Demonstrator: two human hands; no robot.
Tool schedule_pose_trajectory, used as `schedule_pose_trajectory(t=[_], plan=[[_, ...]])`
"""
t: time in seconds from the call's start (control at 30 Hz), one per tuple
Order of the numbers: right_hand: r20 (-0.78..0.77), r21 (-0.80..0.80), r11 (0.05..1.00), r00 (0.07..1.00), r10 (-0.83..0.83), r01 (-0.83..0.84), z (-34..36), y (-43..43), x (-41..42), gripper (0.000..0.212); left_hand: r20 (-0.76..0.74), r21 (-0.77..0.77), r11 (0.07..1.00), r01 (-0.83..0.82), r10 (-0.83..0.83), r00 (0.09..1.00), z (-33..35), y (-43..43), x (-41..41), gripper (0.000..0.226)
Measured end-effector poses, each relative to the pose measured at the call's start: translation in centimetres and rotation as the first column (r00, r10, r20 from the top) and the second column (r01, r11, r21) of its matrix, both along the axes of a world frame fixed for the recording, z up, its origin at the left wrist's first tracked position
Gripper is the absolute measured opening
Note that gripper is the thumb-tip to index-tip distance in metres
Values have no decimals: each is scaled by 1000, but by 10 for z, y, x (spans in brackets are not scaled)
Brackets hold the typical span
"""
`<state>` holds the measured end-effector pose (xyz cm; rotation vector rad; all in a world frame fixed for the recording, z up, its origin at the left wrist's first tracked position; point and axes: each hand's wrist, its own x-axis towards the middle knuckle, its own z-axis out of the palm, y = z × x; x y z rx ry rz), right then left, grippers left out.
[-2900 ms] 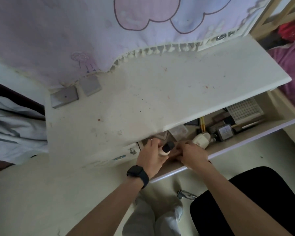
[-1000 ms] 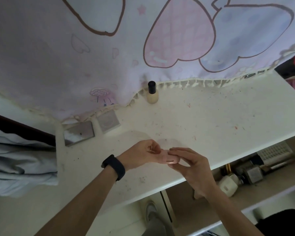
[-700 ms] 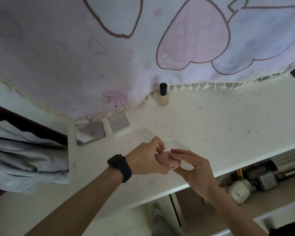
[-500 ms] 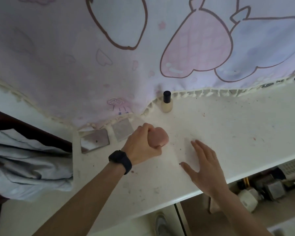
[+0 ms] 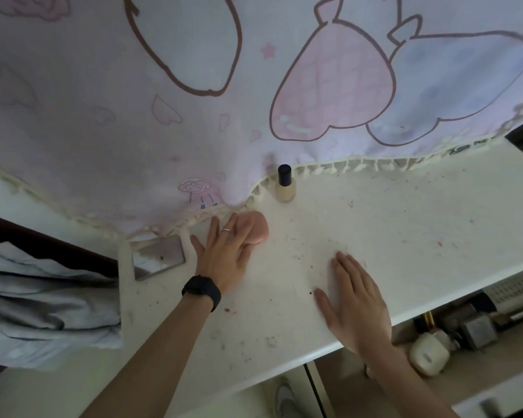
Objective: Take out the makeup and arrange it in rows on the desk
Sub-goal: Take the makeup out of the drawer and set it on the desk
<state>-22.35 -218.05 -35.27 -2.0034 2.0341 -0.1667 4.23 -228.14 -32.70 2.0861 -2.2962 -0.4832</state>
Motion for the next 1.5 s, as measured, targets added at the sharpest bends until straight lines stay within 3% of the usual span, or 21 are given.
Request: schedule_pose_trajectory(t=[0.53,0.67,0.8,0.87,0.97,1.07,1.13,1.23,1.4,1.5], plan=[[74,66,996,995,60,-65,7,-3,-2,78,41,-74,997,13,-10,999,2,6,-10,54],[167,-32,992,978,123,-120,13,13,-20,54,-81,-191,978,84,-101,992,10,51,-57,47],[241,-182,983,970,35,10,14,67,-69,30,-255,-301,928,220,-301,919,12,116,-124,36],[207,-133,985,975,-82,111,8,96,-103,29,-346,-291,911,291,-384,856,9,149,-157,32],[21,51,983,984,-177,176,-2,123,-151,35,-413,-179,902,393,-431,802,-9,189,-200,27],[-149,287,928,968,-203,239,6,126,-178,36,-376,205,912,355,-261,889,-34,209,-232,39],[-189,333,904,959,-213,266,11,119,-186,36,-295,403,874,271,-157,943,-50,210,-247,45],[-212,402,882,962,-174,248,9,99,-186,42,-203,377,897,230,-162,966,-63,204,-262,42],[-253,549,808,964,-84,214,-16,74,-179,82,-38,258,916,308,-309,950,-81,193,-277,38],[-236,609,764,968,-82,213,-26,69,-179,92,23,172,920,353,-362,932,-87,193,-282,31]])
